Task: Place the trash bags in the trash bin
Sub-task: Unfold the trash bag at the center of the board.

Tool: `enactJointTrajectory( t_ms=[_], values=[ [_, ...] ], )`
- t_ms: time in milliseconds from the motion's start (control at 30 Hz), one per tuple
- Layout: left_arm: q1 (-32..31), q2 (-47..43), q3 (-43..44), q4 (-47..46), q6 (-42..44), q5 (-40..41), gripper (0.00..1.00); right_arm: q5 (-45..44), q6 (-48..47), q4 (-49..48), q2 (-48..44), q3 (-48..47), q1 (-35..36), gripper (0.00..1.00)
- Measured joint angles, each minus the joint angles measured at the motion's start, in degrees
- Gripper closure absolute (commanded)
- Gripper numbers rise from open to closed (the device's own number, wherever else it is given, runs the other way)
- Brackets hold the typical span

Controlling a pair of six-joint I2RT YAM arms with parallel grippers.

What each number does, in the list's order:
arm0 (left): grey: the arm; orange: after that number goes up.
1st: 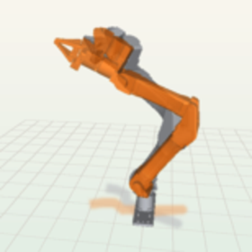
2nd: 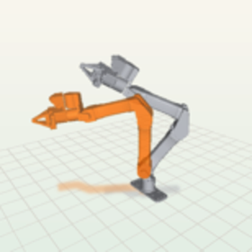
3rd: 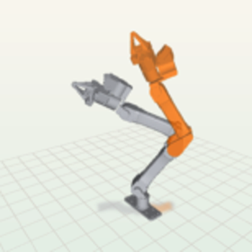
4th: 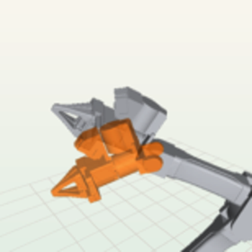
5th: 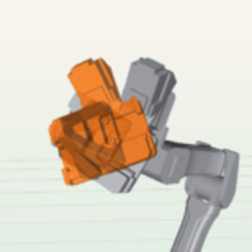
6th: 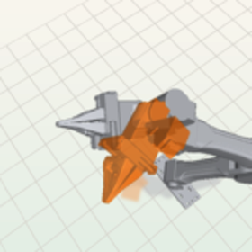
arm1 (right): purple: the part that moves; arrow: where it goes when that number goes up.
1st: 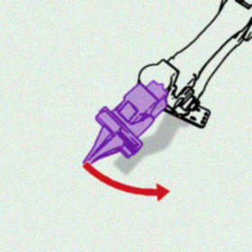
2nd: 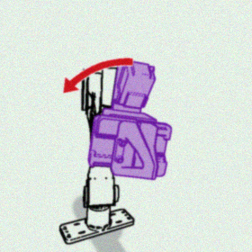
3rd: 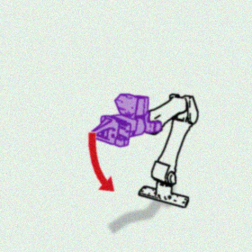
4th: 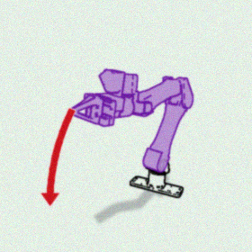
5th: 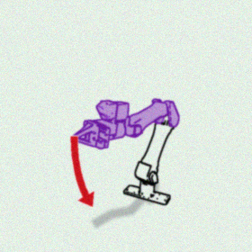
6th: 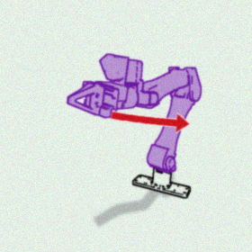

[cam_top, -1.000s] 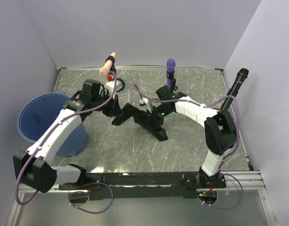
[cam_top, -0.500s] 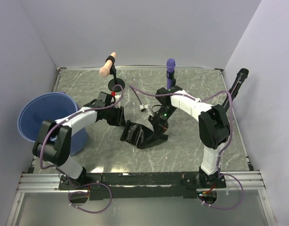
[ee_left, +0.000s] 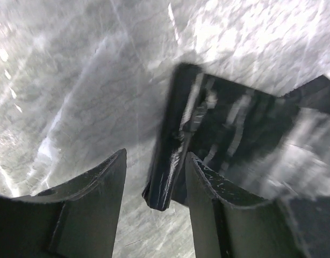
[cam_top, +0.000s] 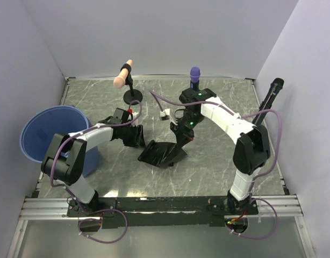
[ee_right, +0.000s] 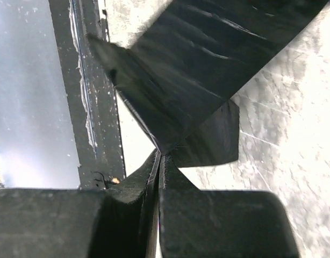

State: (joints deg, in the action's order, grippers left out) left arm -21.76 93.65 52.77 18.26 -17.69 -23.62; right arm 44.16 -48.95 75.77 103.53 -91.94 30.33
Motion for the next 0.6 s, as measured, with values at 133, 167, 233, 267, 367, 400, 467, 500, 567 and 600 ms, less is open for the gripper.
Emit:
enactJointTrajectory(
  t_ms=[133, 167, 233, 267, 367, 400, 467, 500, 567, 600],
  values=[
    [0.0, 0.0, -2.01, -0.83, 0.02, 0.0, 0.47, -0.81, -0.42, 0.33, -3.43, 0.0, 0.0, 1.0],
    [-0.02, 0.0, -2.38, -0.96, 0.04, 0.0, 0.47, -0.87, -0.42, 0.35, -4.39, 0.0, 0.0, 1.0],
    [0.0, 0.02, -2.95, -1.16, 0.24, -0.07, 0.46, -0.87, -0.39, 0.44, -6.43, 0.0, 0.0, 1.0],
    [0.0, 0.02, -3.02, -1.33, 0.31, -0.15, 0.46, -0.85, -0.35, 0.48, -7.34, 0.0, 0.0, 1.0],
    [0.0, 0.39, -3.04, -2.12, 0.59, -0.83, 0.46, -0.83, -0.09, 0.72, -9.29, -0.31, 0.0, 1.0],
    [0.0, 0.63, -3.04, -2.49, 0.66, -1.14, 0.46, -0.83, 0.02, 0.7, -9.66, -0.31, 0.0, 1.0],
    [0.0, 1.01, -3.02, -3.26, 0.76, -2.03, 0.46, -0.96, 0.13, 0.83, -10.45, -0.31, 0.0, 1.0],
    [0.0, 1.2, -2.93, -3.56, 0.94, -2.49, 0.46, -1.07, 0.26, 0.85, -10.8, -0.31, 0.0, 1.0],
    [0.0, 1.9, -2.49, -3.93, 1.18, -3.45, 0.46, -1.25, 0.5, 0.9, -11.43, -0.31, 0.0, 1.0],
    [0.0, 2.36, -2.21, -4.04, 1.33, -3.85, 0.46, -1.4, 0.72, 0.92, -11.87, -0.31, 0.0, 1.0]
  ],
)
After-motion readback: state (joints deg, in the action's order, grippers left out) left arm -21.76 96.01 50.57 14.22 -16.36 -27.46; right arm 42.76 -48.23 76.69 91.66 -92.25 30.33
